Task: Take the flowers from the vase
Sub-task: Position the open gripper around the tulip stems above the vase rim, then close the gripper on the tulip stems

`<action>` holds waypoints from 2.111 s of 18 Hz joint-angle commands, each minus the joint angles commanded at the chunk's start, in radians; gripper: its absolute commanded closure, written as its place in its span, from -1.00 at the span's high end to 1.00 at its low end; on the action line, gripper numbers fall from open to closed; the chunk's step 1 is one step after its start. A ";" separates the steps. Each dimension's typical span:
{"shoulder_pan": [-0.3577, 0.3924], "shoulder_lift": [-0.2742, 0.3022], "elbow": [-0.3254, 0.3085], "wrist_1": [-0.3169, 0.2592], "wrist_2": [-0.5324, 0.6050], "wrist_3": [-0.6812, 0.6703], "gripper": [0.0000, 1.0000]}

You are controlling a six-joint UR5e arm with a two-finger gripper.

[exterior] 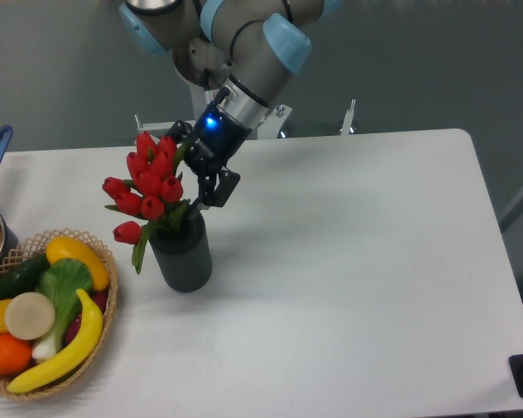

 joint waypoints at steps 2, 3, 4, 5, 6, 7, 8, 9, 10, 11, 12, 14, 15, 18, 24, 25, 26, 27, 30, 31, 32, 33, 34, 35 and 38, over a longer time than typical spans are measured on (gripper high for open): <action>0.000 -0.018 0.011 0.000 -0.008 -0.002 1.00; 0.000 -0.023 0.014 0.002 -0.011 -0.002 1.00; -0.005 -0.031 0.020 0.000 -0.014 -0.002 1.00; -0.006 -0.043 0.029 0.002 -0.014 -0.002 1.00; -0.008 -0.048 0.034 0.000 -0.014 -0.002 1.00; -0.008 -0.058 0.043 0.000 -0.014 -0.002 1.00; -0.011 -0.067 0.052 0.002 -0.014 -0.002 1.00; -0.020 -0.081 0.064 0.000 -0.014 -0.002 1.00; -0.025 -0.097 0.075 0.002 -0.012 -0.002 1.00; -0.031 -0.103 0.080 0.002 -0.012 -0.002 1.00; -0.034 -0.106 0.081 0.002 -0.012 0.000 1.00; -0.035 -0.109 0.083 0.002 -0.011 -0.002 1.00; -0.035 -0.107 0.081 0.002 -0.012 -0.002 0.98; -0.037 -0.106 0.080 0.003 -0.012 0.002 0.63; -0.029 -0.101 0.074 0.002 -0.037 -0.003 -0.20; -0.029 -0.101 0.072 0.002 -0.037 -0.003 -0.32; -0.029 -0.101 0.071 0.002 -0.037 -0.003 -0.37; -0.028 -0.101 0.071 0.002 -0.037 -0.005 -0.44; -0.025 -0.100 0.071 0.002 -0.038 -0.005 -0.54; -0.022 -0.098 0.071 0.002 -0.038 -0.005 -0.54; -0.020 -0.097 0.072 0.002 -0.044 -0.005 -0.54; -0.018 -0.097 0.074 0.002 -0.057 -0.006 -0.54; -0.012 -0.094 0.075 0.002 -0.066 -0.009 -0.54; -0.002 -0.091 0.083 0.002 -0.078 -0.023 -0.53; 0.009 -0.055 0.101 0.000 -0.112 -0.096 -0.53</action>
